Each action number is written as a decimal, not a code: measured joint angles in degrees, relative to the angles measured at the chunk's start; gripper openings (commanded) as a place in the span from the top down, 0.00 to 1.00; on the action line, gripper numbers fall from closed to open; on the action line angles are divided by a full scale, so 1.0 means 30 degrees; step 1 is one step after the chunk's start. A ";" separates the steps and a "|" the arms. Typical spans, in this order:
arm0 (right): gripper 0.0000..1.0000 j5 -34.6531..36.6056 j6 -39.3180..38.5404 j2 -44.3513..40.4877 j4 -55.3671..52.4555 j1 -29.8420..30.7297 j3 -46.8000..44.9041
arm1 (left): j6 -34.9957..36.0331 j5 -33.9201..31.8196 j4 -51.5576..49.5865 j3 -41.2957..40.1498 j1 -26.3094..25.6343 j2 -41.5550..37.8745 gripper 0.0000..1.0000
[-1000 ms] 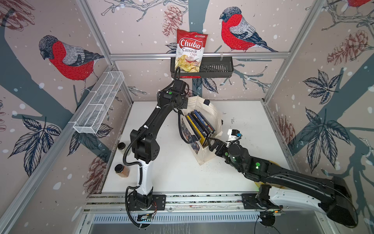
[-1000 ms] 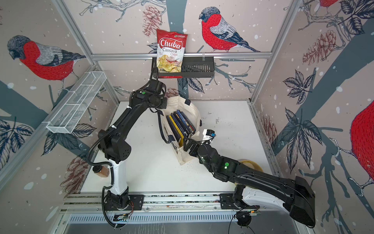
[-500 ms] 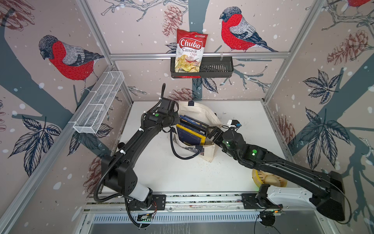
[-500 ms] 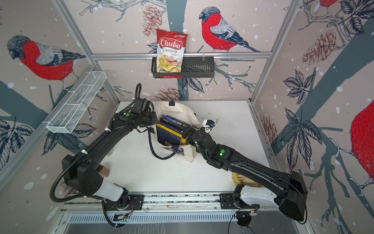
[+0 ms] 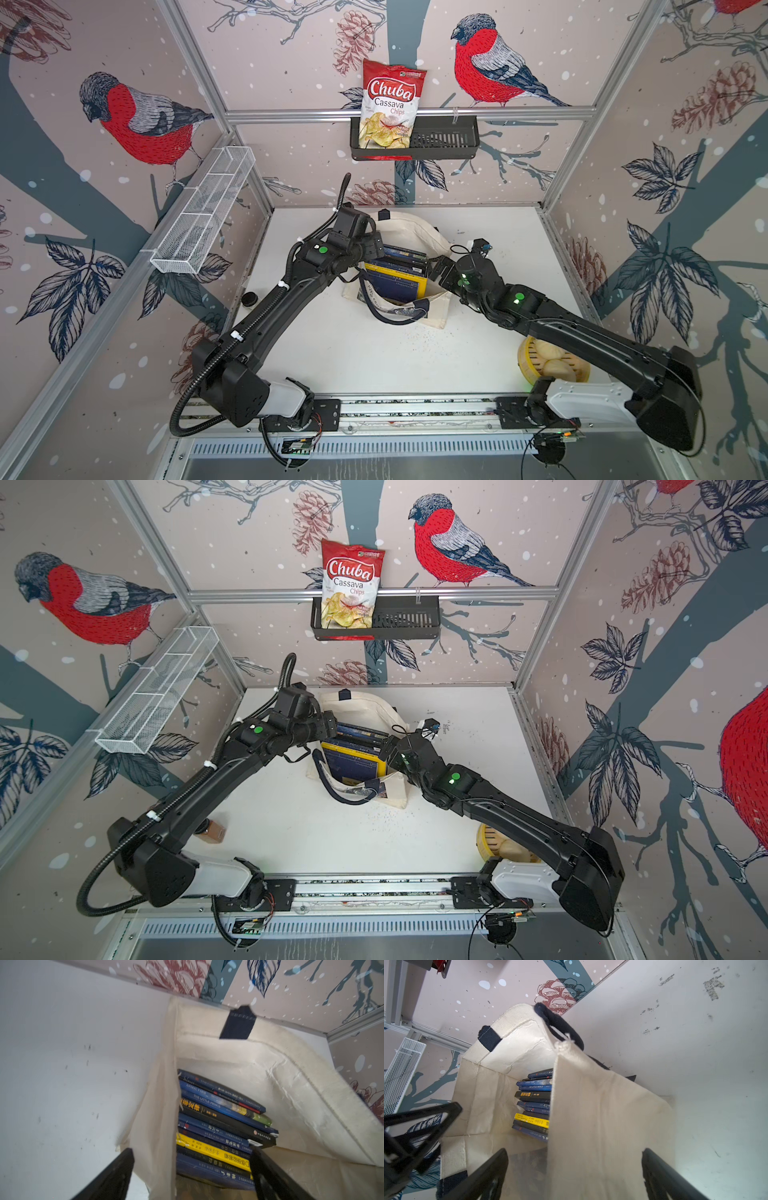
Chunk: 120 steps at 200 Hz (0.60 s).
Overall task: Take out the books from the canvas bag
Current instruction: Adjust the canvas bag at the center of the board.
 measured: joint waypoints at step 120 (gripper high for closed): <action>0.00 0.0539 -0.1894 -0.2849 -0.1443 0.0590 -0.0291 | 0.3497 -0.1319 -0.4539 0.5676 0.1785 0.6113 0.06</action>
